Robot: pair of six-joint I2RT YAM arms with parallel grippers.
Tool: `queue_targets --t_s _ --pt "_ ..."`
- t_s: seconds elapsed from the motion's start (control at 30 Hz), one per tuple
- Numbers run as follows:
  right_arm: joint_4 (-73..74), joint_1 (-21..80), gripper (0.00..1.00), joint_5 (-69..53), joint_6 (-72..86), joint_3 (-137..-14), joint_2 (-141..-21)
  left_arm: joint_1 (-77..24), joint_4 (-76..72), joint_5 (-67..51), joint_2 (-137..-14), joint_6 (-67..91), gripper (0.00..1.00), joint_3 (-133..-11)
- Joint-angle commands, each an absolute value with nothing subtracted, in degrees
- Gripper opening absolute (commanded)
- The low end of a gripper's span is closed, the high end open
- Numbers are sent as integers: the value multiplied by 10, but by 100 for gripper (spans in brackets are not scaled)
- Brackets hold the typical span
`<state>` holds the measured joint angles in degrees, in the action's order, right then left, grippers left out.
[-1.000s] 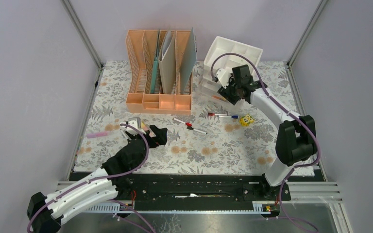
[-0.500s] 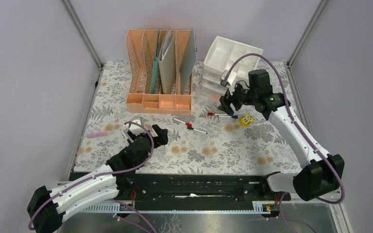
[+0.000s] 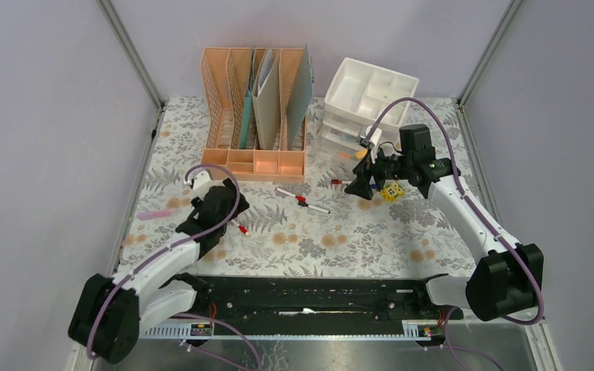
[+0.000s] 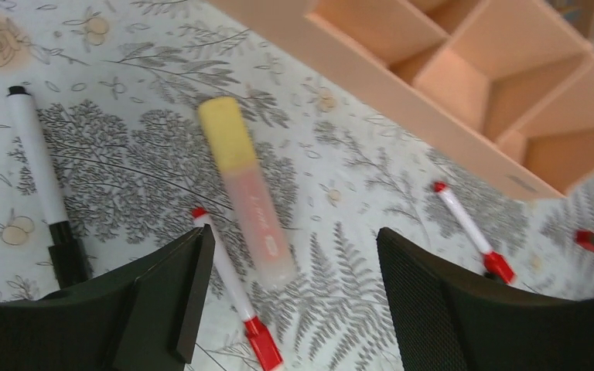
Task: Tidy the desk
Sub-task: Pick up the stationery from the center of the board.
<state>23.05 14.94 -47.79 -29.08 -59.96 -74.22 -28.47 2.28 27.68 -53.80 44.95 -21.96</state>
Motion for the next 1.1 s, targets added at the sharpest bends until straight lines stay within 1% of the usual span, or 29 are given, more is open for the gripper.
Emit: queue_targets --t_s 0.0,0.17,0.3,0.47,1.07 --pt "202 147 78 -520 -277 -596 -736 -220 68 212 -625 485 77 -293" --pt "202 145 77 -524 -277 -594 -734 -206 193 271 -745 533 63 -404" --pt "203 146 78 -526 -278 -593 -735 -202 236 281 -814 541 60 -454" --pt "203 145 78 -526 -279 -592 -736 -198 239 269 -864 541 58 -479" --pt "203 142 77 -524 -283 -590 -731 -190 232 271 -898 533 59 -492"
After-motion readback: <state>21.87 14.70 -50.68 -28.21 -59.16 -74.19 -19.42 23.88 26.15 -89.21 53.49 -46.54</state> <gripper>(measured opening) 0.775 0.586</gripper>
